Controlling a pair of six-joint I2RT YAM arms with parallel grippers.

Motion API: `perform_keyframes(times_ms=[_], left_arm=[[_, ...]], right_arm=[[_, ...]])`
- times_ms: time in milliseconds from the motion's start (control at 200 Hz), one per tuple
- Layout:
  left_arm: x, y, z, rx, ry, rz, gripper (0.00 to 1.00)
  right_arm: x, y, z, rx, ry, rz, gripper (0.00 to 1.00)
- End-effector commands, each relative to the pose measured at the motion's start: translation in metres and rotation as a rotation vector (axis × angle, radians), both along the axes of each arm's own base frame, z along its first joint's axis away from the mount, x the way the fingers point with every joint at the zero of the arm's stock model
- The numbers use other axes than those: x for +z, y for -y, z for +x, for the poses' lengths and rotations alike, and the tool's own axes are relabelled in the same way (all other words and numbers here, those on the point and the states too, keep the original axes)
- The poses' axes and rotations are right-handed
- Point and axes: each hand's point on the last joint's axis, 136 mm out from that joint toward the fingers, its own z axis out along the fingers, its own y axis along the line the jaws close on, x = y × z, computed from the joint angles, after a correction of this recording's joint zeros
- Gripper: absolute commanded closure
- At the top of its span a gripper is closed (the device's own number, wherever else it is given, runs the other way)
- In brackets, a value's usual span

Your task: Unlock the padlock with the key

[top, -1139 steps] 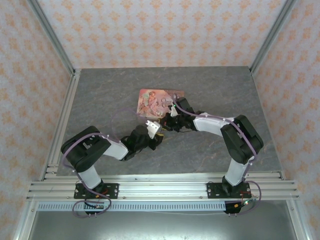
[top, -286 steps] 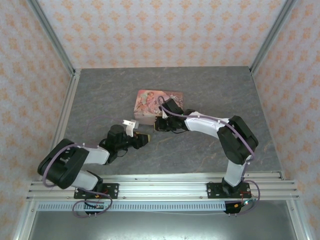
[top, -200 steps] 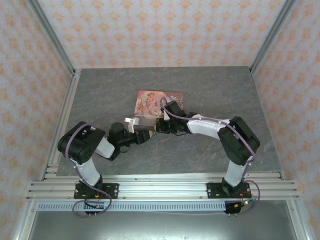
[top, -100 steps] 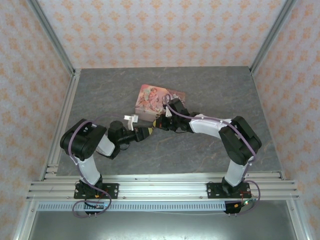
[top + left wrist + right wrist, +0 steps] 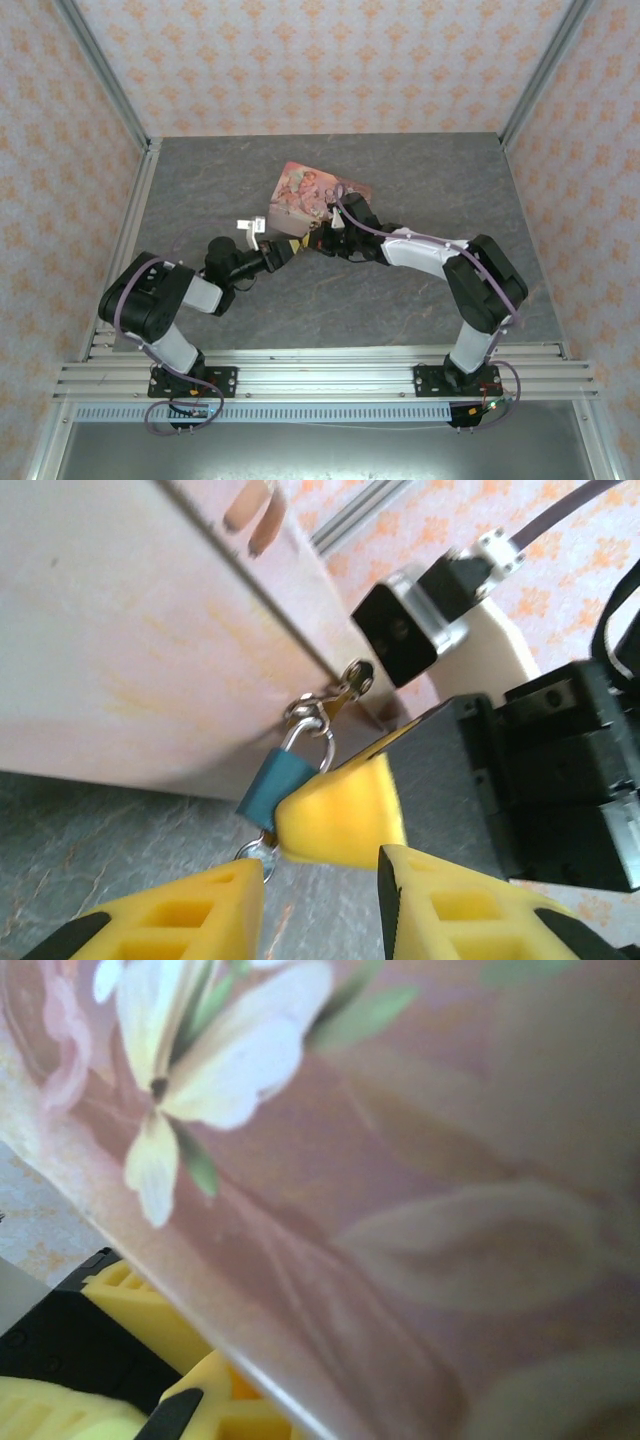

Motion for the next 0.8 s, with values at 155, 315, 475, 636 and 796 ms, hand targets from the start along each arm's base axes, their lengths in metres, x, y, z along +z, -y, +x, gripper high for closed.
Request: perform_keyframes(times_ms=[155, 315, 475, 636, 796], left_arm=[[0.008, -0.007, 0.007, 0.064, -0.072, -0.069, 0.64], [0.004, -0.009, 0.007, 0.083, -0.118, -0.092, 0.62], [0.008, -0.006, 0.009, 0.07, -0.137, -0.126, 0.62], [0.006, -0.006, 0.011, 0.073, -0.152, -0.137, 0.62], [0.006, -0.002, 0.011, 0.048, -0.158, -0.152, 0.64]], right_arm=[[0.052, -0.012, 0.006, -0.002, 0.061, 0.154, 1.0], [0.057, -0.012, 0.007, -0.01, 0.065, 0.168, 1.0], [0.06, -0.014, 0.006, -0.01, 0.059, 0.187, 1.0], [0.064, -0.014, 0.006, -0.013, 0.057, 0.203, 1.0], [0.068, -0.016, 0.007, -0.016, 0.049, 0.225, 1.0]])
